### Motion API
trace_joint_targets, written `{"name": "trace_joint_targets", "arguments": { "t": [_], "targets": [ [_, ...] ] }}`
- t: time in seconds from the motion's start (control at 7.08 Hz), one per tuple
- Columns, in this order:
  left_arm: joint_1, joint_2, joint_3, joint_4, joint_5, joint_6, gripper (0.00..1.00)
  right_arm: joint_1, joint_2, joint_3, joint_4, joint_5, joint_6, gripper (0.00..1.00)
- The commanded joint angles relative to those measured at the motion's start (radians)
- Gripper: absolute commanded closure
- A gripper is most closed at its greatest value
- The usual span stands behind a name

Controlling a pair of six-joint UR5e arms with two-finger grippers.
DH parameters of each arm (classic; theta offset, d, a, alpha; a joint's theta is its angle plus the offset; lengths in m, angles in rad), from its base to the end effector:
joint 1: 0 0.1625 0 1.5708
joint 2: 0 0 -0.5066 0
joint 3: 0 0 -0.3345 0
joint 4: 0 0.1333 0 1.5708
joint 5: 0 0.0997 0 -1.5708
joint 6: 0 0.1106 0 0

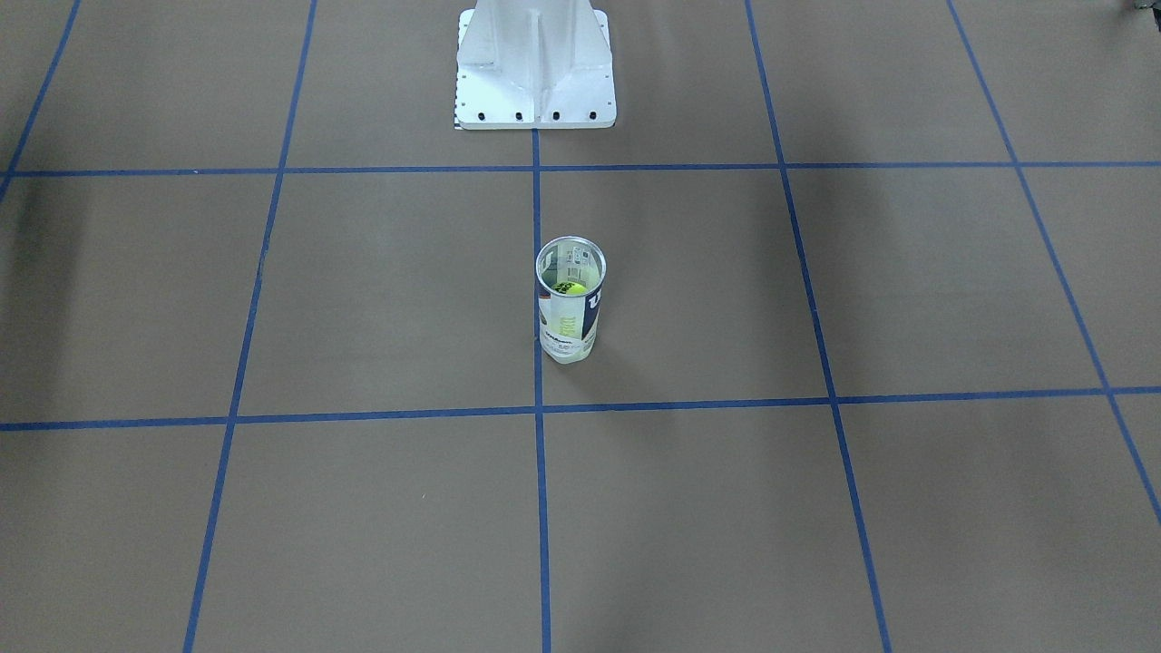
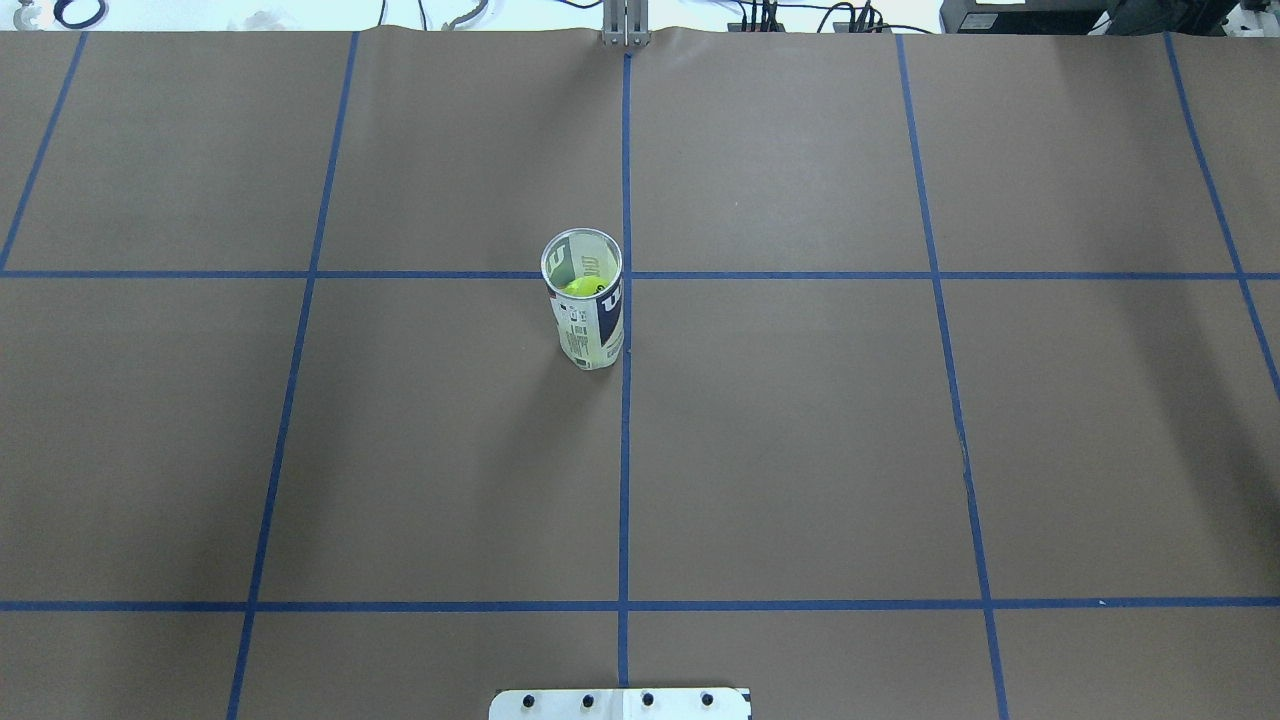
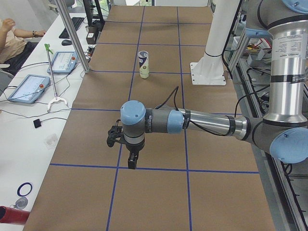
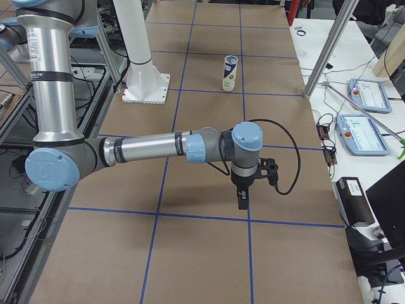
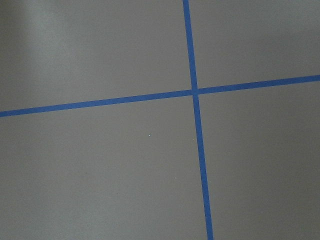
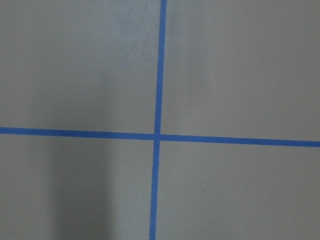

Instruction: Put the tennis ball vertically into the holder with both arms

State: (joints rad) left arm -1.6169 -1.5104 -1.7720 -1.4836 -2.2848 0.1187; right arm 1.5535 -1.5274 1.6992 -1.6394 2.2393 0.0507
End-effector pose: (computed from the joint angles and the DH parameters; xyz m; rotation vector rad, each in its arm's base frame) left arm -0.0795 -0.4014 0.6994 0.1099 0.7074 0.0886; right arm 0.0568 -0.4607 0.6875 0.0766 -0.6709 -0.0024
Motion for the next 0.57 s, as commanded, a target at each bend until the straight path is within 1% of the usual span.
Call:
{"name": "trace_joint_targets", "arguments": {
  "t": [0.0, 0.28, 0.42],
  "targets": [
    [0.002, 0.009, 0.005, -0.027, -0.002, 0.003, 0.0, -0.001, -0.01, 0.003, -0.011, -0.004, -0.008, 0.0],
    [0.002, 0.009, 0.0, -0.079, -0.002, 0.003, 0.0, -0.001, -0.008, -0.001, -0.01, -0.006, -0.008, 0.0],
    [0.002, 0.012, 0.0, -0.086, -0.002, 0.003, 0.0, -0.001, -0.011, -0.001, -0.008, -0.007, -0.006, 0.0]
  ]
}}
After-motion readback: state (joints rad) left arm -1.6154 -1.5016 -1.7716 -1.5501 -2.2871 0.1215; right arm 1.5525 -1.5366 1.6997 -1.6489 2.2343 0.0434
